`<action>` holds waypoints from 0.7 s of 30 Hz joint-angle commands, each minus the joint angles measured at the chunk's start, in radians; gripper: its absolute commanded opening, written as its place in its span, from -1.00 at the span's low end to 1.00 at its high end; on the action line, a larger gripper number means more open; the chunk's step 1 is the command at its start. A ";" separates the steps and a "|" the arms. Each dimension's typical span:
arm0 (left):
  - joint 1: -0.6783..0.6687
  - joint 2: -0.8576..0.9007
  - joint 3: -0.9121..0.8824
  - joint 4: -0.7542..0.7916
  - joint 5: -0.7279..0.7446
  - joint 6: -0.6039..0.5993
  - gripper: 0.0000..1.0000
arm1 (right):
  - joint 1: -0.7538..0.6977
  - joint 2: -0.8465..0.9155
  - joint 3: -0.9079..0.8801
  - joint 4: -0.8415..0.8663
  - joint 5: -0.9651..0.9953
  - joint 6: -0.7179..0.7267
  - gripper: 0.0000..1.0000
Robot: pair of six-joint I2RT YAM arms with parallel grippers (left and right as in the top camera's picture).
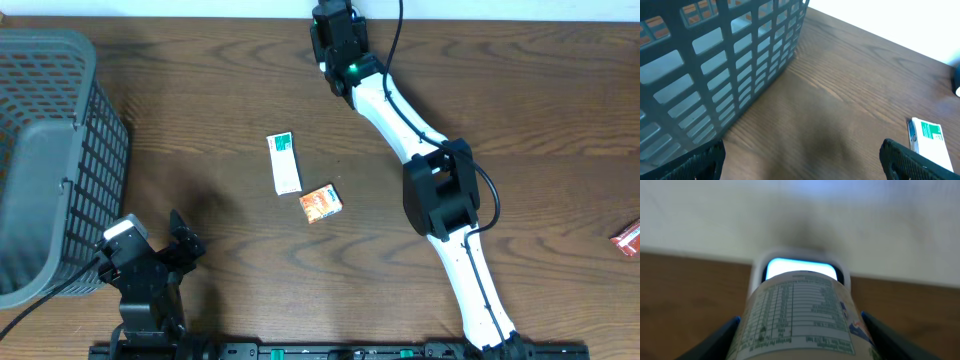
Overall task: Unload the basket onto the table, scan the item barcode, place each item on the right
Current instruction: 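Raise the bottle to the white scanner with the right gripper, then carry the bottle right and set it down at the right edge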
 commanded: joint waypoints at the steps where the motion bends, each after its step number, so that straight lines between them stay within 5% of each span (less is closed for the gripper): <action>1: 0.004 -0.002 -0.001 0.001 -0.003 -0.005 0.97 | -0.003 -0.151 0.050 -0.109 0.057 -0.030 0.11; 12: 0.004 -0.002 -0.001 0.001 -0.003 -0.005 0.97 | -0.174 -0.367 0.050 -0.764 0.063 0.051 0.01; 21: 0.004 -0.002 -0.001 0.001 -0.003 -0.005 0.97 | -0.483 -0.285 -0.001 -0.988 0.000 0.140 0.01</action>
